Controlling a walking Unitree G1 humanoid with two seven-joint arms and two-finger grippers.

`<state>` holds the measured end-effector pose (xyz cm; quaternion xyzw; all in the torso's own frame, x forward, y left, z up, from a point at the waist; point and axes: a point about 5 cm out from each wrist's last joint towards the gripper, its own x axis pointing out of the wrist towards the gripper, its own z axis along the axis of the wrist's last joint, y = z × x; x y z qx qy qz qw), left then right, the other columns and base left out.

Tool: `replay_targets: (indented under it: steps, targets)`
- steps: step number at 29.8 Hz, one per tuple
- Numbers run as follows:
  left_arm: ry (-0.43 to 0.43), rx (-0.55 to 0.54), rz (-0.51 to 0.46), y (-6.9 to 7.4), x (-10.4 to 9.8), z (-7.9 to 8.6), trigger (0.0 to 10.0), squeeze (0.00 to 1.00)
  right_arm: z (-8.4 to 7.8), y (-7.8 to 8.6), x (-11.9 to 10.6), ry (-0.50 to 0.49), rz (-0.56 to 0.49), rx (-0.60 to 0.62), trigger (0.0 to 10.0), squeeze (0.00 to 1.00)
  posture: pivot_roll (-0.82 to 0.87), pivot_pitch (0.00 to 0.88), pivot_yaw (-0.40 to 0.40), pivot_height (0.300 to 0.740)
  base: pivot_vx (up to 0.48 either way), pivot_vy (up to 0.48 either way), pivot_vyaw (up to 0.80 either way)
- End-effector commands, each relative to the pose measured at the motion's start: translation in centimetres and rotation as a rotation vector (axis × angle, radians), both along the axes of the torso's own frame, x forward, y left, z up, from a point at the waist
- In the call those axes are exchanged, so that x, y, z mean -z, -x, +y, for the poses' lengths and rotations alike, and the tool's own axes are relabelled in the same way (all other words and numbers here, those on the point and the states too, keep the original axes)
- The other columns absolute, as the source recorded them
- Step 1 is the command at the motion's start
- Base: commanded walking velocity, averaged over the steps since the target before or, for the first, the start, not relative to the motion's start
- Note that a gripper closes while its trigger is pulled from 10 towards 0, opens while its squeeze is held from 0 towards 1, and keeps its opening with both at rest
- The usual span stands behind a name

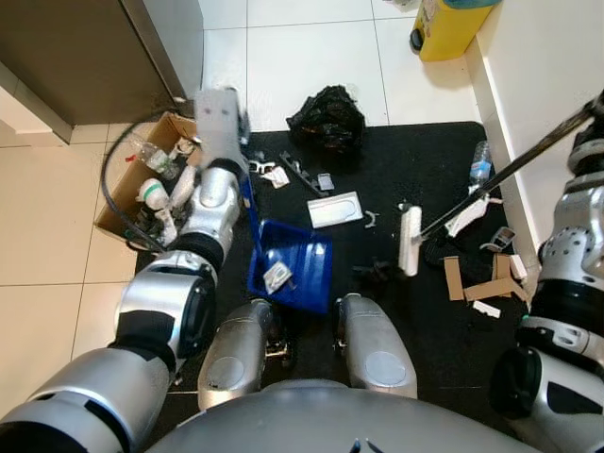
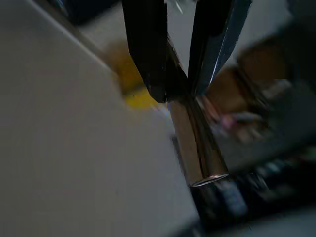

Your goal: Sweep floor

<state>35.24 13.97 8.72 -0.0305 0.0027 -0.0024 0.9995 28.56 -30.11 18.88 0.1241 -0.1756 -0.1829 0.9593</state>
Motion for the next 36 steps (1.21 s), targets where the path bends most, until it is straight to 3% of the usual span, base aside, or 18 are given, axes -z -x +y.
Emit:
replay_targets:
  steps: [1,2,3,9,16,21,22,24,27,29,31,33,36]
  targets:
    - [0.002,-0.040,-0.099,-1.0,-2.5,1.6,10.0,0.00,0.8,0.0,-2.7,0.034,-0.127,-0.046,10.0,0.00,-0.03,0.060,0.054,0.740,0.000,0.000,0.00]
    - [0.002,-0.040,-0.099,-1.0,-2.5,1.6,10.0,0.00,0.8,0.0,-2.7,0.034,-0.127,-0.046,10.0,0.00,-0.03,0.060,0.054,0.740,0.000,0.000,0.00]
    - [0.016,-0.091,-0.170,-1.7,-4.6,3.4,10.0,0.00,2.1,-0.6,-4.9,0.013,-0.217,-0.120,10.0,0.00,-0.01,0.051,0.053,0.740,0.000,0.000,0.00]
    - [0.019,-0.155,-0.280,-2.4,-8.1,6.0,10.0,0.00,4.1,-1.6,-6.3,-0.033,-0.275,-0.219,10.0,0.00,0.02,0.037,0.049,0.740,0.000,0.000,0.00]
    - [-0.004,-0.256,-0.469,-3.0,-15.1,10.4,10.0,0.00,8.3,-3.4,-5.1,-0.083,-0.246,-0.405,10.0,0.00,0.06,0.015,0.044,0.740,0.000,0.000,0.00]
    - [-0.041,-0.317,-0.539,-2.7,-17.9,12.6,10.0,0.00,10.4,-3.9,-4.6,-0.055,-0.219,-0.479,10.0,0.00,0.09,0.009,0.038,0.740,0.000,0.000,0.00]
    - [-0.082,-0.335,-0.566,-2.3,-18.9,13.5,10.0,0.00,10.8,-4.1,-4.6,-0.052,-0.217,-0.489,10.0,0.00,0.10,0.007,0.034,0.740,0.000,0.000,0.00]
    - [-0.100,-0.340,-0.575,-2.2,-19.3,13.8,10.0,0.00,10.8,-4.2,-4.6,-0.052,-0.217,-0.490,10.0,0.00,0.10,0.007,0.034,0.740,0.000,0.000,0.00]
    - [-0.222,-0.343,-0.593,-1.7,-20.4,15.0,10.0,0.00,10.5,-4.4,-4.8,-0.037,-0.230,-0.482,10.0,0.00,0.12,0.009,0.030,0.740,0.000,0.000,0.00]
    - [-0.298,-0.304,-0.574,-1.7,-20.2,14.9,10.0,0.00,10.2,-4.4,-5.0,-0.006,-0.236,-0.472,10.0,0.00,0.12,0.009,0.030,0.740,0.000,0.000,0.00]
    - [-0.320,-0.286,-0.565,-1.8,-20.0,14.8,10.0,0.00,10.1,-4.5,-5.0,0.005,-0.237,-0.469,10.0,0.00,0.13,0.012,0.031,0.740,0.000,0.000,0.00]
    - [-0.352,-0.249,-0.558,-1.9,-19.6,14.2,10.0,0.00,10.1,-4.5,-5.0,0.002,-0.239,-0.468,10.0,0.00,0.13,0.014,0.033,0.740,0.000,0.000,0.00]
    - [-0.430,-0.101,-0.531,-2.2,-17.2,11.7,10.0,0.00,9.9,-4.4,-5.0,-0.007,-0.244,-0.463,10.0,0.00,0.13,0.016,0.035,0.740,0.000,0.000,0.00]
